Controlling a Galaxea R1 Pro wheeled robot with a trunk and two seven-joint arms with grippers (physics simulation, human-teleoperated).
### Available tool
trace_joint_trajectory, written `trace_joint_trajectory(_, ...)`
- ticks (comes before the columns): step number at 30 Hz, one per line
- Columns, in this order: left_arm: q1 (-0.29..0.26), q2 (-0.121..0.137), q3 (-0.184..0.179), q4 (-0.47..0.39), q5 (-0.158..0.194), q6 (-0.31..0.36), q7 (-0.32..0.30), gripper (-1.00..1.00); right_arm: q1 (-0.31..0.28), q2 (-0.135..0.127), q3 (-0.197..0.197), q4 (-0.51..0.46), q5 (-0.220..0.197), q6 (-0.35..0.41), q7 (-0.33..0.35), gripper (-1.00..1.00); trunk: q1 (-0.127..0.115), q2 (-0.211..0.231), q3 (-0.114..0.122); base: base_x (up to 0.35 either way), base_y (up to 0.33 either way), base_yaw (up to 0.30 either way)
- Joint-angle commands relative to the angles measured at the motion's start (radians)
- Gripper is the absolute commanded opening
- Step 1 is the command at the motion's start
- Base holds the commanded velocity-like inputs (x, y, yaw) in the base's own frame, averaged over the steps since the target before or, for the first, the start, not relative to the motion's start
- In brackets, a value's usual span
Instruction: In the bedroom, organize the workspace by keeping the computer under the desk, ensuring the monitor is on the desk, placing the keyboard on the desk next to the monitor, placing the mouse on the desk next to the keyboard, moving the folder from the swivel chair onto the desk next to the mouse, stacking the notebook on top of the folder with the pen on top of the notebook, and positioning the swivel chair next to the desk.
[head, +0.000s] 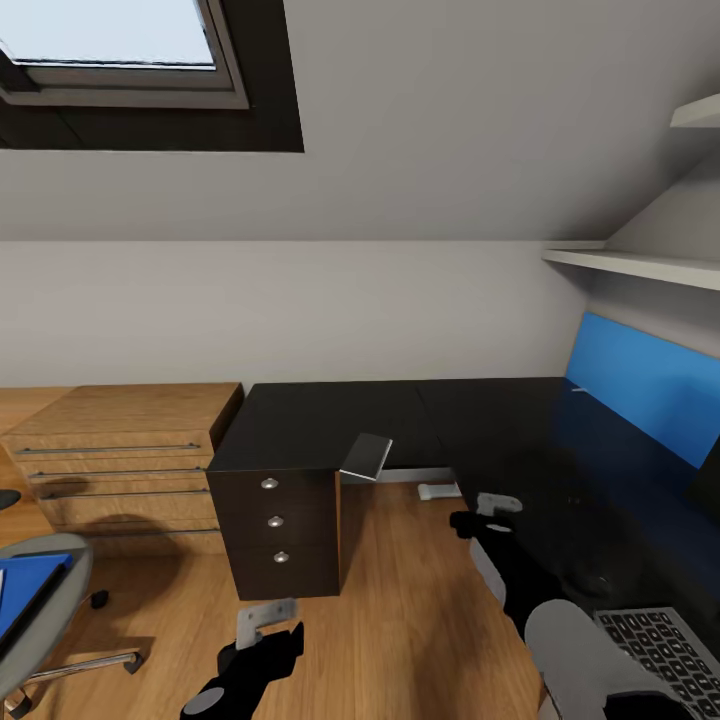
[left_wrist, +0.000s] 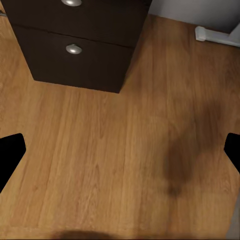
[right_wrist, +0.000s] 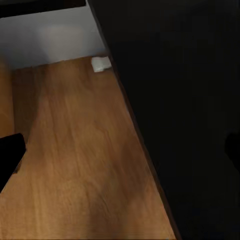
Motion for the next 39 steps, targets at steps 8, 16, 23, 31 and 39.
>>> trace_joint_trajectory(8,0.0,0.001,-0.001,-0.001,0.006,0.0,0.011,1.0,0.0,0.009,0.029,0.047,-0.003,-0.067,-0.009,1.0,0.0,-0.001,-0.001,0.0,0.258,0.0)
trace_joint_trajectory(16,0.0,0.001,-0.003,0.002,0.007,0.0,0.011,1.0,0.0,0.01,0.03,0.05,-0.003,-0.069,-0.008,1.0,0.0,-0.001,-0.001,0.0,0.318,0.0)
trace_joint_trajectory(23,0.0,-0.006,-0.008,0.076,0.006,0.003,0.004,1.0,0.0,0.039,0.043,0.117,0.0,-0.083,-0.008,1.0,0.0,-0.001,-0.001,0.0,0.324,0.0)
trace_joint_trajectory(31,0.0,-0.006,-0.01,0.361,0.001,-0.003,0.002,1.0,0.01,0.098,0.046,0.502,0.006,-0.397,0.002,1.0,0.0,-0.001,-0.001,0.0,0.154,0.0)
trace_joint_trajectory(39,0.0,-0.005,-0.008,0.424,0.003,-0.005,0.002,1.0,0.136,0.108,0.046,0.549,0.08,-0.499,0.001,1.0,0.0,-0.001,-0.001,0.0,0.016,0.001)
